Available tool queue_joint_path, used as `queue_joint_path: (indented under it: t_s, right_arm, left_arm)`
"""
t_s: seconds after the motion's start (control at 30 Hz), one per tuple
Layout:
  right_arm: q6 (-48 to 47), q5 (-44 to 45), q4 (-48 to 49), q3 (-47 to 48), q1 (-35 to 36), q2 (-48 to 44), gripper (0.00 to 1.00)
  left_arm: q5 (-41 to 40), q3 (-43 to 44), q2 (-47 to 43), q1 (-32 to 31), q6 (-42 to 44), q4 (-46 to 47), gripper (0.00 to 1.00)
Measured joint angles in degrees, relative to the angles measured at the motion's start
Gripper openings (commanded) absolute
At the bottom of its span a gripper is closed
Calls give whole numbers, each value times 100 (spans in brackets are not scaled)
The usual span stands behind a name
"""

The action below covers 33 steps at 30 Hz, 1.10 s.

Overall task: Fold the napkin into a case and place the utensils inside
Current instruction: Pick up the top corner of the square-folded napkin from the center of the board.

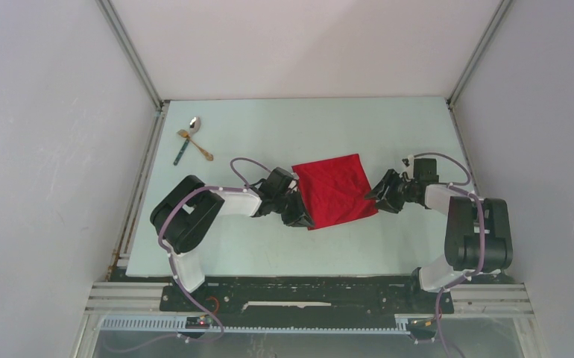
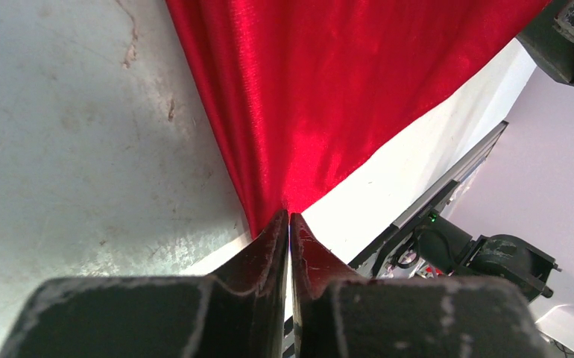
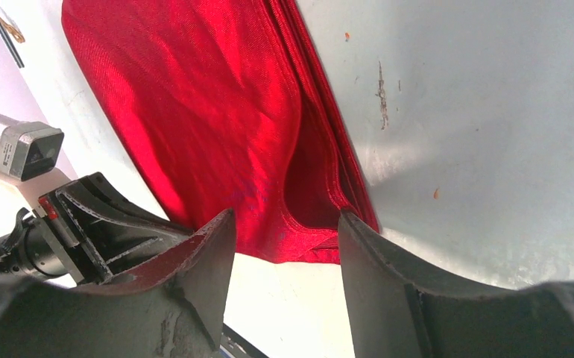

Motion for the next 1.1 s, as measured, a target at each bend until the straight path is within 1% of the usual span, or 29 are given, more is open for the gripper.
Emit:
queue_joint_path:
  t_s: [0.27, 0.5, 0.63, 0.87, 1.1]
  right_arm:
    - [-7, 22, 15, 59, 105, 79, 58]
    - [-7, -175, 17, 24, 98, 17, 53]
    - [-11, -332, 39, -74, 76, -107, 52]
    - [109, -852, 487, -120, 74, -4, 51]
    - [221, -1056, 673, -229, 74, 7, 50]
  left_arm:
    - [20, 2, 22, 0, -2, 28, 12]
    - [20, 2, 24, 0, -2, 31, 12]
    - [24, 2, 33, 0, -2, 35, 12]
    - [61, 2, 48, 0, -2, 57, 12]
    - [63, 7, 48, 0, -2, 55, 12]
